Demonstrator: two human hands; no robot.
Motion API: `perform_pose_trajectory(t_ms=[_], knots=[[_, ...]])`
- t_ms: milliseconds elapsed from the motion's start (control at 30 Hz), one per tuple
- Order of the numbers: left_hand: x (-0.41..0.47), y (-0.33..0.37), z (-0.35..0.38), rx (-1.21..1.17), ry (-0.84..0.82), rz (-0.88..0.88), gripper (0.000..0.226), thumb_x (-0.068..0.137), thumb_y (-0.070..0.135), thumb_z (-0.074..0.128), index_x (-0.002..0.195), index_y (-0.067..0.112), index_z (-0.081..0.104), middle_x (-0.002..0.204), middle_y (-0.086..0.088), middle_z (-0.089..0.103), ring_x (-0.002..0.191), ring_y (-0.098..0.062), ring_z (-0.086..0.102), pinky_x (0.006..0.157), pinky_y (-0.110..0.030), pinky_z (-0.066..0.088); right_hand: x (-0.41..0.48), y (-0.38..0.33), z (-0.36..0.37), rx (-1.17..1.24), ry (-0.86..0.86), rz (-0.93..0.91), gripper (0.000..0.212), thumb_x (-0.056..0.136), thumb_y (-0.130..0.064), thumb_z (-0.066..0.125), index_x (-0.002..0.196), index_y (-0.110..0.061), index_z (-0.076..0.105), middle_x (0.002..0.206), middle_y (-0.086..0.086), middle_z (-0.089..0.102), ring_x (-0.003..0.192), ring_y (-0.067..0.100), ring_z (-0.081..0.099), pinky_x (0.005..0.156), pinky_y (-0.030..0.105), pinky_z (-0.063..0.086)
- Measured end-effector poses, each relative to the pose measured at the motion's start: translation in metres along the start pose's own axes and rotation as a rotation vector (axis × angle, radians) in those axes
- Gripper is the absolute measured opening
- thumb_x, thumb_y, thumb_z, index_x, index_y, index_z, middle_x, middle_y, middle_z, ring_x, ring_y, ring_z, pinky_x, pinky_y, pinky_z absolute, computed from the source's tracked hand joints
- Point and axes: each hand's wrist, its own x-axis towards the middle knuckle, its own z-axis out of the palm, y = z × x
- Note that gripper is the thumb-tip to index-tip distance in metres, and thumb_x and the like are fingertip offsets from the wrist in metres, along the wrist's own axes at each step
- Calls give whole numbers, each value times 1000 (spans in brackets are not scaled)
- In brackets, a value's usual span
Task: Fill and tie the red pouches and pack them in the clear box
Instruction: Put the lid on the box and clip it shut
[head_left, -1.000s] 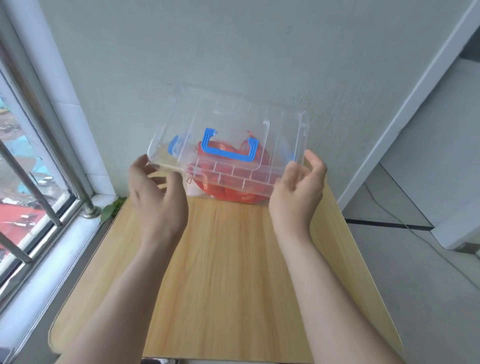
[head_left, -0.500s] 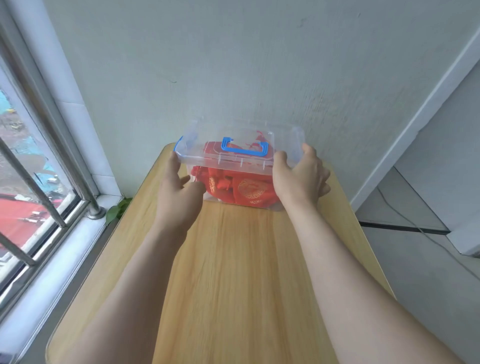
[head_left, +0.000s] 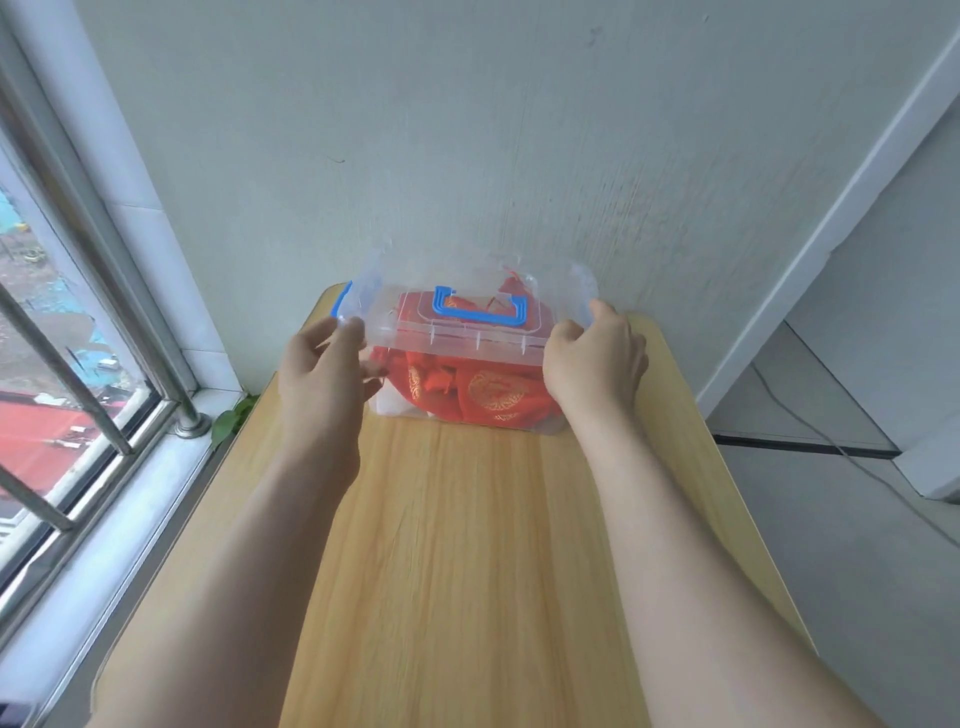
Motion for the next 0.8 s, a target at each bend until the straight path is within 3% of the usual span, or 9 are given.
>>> perform_pose_trajectory(t_ms=[100, 167, 267, 367, 467, 533, 600, 700, 800], knots=[[-4, -9, 1, 38, 212, -3, 40, 96, 43, 62, 123, 15, 66, 88, 0, 62, 67, -16, 57, 71, -35, 51, -21, 11, -5, 21, -14, -6, 59, 104, -20, 42, 162, -31, 42, 139, 18, 61, 126, 39, 46, 88, 33, 29], [-11, -10, -2, 52, 300, 29, 38, 92, 43, 62, 117, 15, 68, 88, -2, 62, 73, -17, 58, 71, -33, 49, -35, 16, -14, 28, -43, 7, 59, 104, -23, 41, 163, -28, 40, 141, 19, 57, 127, 36, 47, 87, 36, 34], [-19, -8, -6, 77, 372, 54, 28, 88, 37, 66, 104, 14, 67, 80, -3, 62, 62, -14, 56, 62, -31, 46, -50, 23, -27, 6, -55, -20, 56, 106, -30, 43, 162, -29, 41, 141, 15, 55, 107, 27, 49, 85, 35, 37], [-23, -8, -8, 82, 366, 27, 30, 87, 40, 69, 104, 16, 65, 75, 2, 58, 52, -10, 50, 58, -28, 41, -57, 31, -28, 9, -19, -17, 53, 105, -42, 45, 158, -39, 46, 136, 12, 48, 117, 32, 47, 99, 41, 42], [-19, -9, -9, 44, 300, -119, 58, 86, 53, 66, 121, 7, 62, 91, 4, 52, 64, -13, 46, 59, -28, 36, -60, 37, -24, 176, 11, 0, 53, 101, -43, 54, 154, -41, 48, 134, 8, 48, 128, 28, 38, 106, 37, 37], [-16, -8, -8, 40, 229, -201, 49, 88, 55, 61, 109, 11, 58, 88, 1, 41, 67, -18, 37, 61, -30, 30, -61, 38, -22, 376, -21, 53, 65, 98, -39, 59, 159, -33, 38, 133, -4, 55, 129, 20, 48, 102, 35, 42], [-14, -8, -6, 25, 189, -190, 33, 93, 49, 57, 101, 17, 52, 82, 0, 37, 66, -19, 34, 59, -32, 28, -60, 37, -22, 530, -54, 171, 74, 95, -37, 63, 160, -26, 29, 120, -16, 61, 116, 18, 63, 95, 40, 52], [-12, -10, -2, 26, 163, -42, 31, 99, 36, 50, 120, 17, 62, 90, 7, 59, 75, -17, 54, 63, -27, 41, -54, 39, -19, 635, -45, 259, 64, 91, -29, 68, 148, -15, 43, 108, -12, 65, 104, 19, 69, 84, 37, 56], [-11, -13, -1, 104, 180, 57, 45, 100, 33, 47, 144, 30, 55, 116, 6, 69, 100, -13, 67, 81, -27, 50, -54, 36, -18, 575, -7, 188, 74, 94, -25, 67, 159, -11, 33, 113, -18, 59, 109, 15, 63, 92, 32, 51]])
